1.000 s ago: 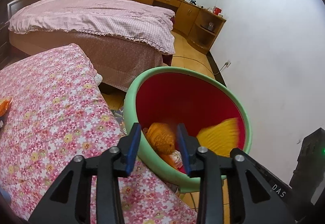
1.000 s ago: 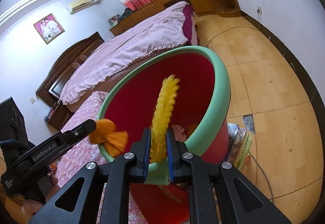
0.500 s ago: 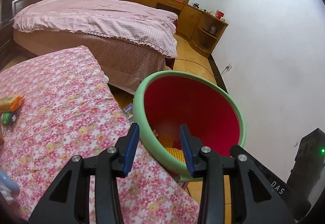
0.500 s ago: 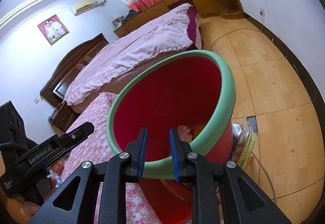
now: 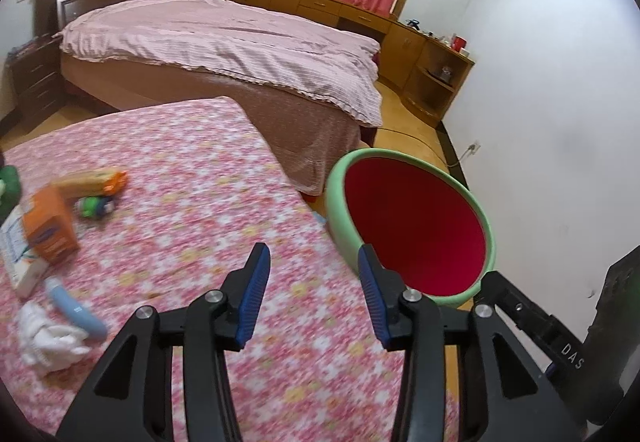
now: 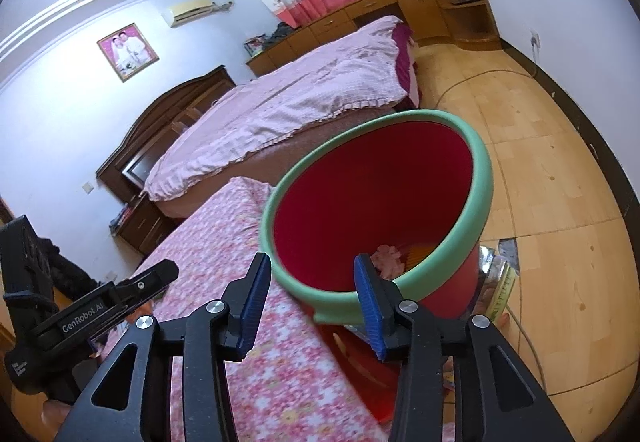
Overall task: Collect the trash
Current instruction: 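Move both open tools back toward the white cloth on the bed, then close left tool on the white cloth and lift it, then grasp blue plastic tube with right tool while left tool holds white cloth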
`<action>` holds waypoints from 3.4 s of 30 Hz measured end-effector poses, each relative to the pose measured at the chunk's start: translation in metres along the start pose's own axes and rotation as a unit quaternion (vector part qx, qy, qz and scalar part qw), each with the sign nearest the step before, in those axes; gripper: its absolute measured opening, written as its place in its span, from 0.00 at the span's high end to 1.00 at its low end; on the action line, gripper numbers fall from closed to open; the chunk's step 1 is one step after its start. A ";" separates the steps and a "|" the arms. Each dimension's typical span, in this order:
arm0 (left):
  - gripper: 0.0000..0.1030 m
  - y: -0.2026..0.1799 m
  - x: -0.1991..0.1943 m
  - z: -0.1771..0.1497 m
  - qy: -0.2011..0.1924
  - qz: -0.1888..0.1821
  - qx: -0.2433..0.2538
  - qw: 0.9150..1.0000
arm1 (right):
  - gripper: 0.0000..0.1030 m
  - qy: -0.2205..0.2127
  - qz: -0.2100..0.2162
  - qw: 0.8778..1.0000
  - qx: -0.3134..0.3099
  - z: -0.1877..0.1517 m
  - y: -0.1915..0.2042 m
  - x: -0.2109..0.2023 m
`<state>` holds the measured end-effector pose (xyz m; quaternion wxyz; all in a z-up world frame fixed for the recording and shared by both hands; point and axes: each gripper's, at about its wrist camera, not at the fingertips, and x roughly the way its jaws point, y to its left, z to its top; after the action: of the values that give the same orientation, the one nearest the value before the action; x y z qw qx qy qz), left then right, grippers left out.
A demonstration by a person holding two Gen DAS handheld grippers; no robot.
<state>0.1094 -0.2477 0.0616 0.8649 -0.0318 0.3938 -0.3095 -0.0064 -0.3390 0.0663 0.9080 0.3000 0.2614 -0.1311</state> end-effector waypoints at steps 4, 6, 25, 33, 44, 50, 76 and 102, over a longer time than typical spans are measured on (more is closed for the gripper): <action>0.53 0.014 -0.018 -0.006 -0.007 0.018 -0.003 1.000 | 0.51 0.004 0.008 1.000 -0.009 -0.006 0.012 -0.003; 0.53 0.022 -0.028 -0.010 -0.010 0.028 -0.007 1.000 | 0.51 0.008 0.013 1.000 -0.013 -0.008 0.018 -0.003; 0.52 0.121 -0.075 -0.031 -0.023 0.129 -0.075 0.989 | 0.48 0.035 0.031 0.998 -0.037 -0.027 0.050 0.003; 0.52 0.161 -0.073 -0.044 -0.012 0.168 -0.109 0.980 | 0.47 0.046 0.030 0.998 -0.041 -0.033 0.055 0.008; 0.52 0.176 -0.054 -0.064 0.017 0.163 -0.143 0.976 | 0.47 0.058 0.031 0.997 -0.048 -0.038 0.061 0.015; 0.52 0.171 -0.046 -0.073 0.020 0.158 -0.141 0.977 | 0.47 0.062 0.031 0.996 -0.050 -0.040 0.063 0.016; 0.70 0.219 -0.137 -0.066 -0.065 0.195 -0.147 0.968 | 0.47 0.097 0.068 0.982 -0.146 -0.065 0.148 0.029; 0.70 0.268 -0.100 -0.086 -0.030 0.218 -0.183 0.958 | 0.52 0.215 0.105 0.928 -0.285 -0.117 0.233 0.160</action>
<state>0.1360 0.0406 -0.0110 0.9021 -0.1124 0.4152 -0.0352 0.1718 -0.0968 0.0089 0.8858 0.0757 0.4439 0.1121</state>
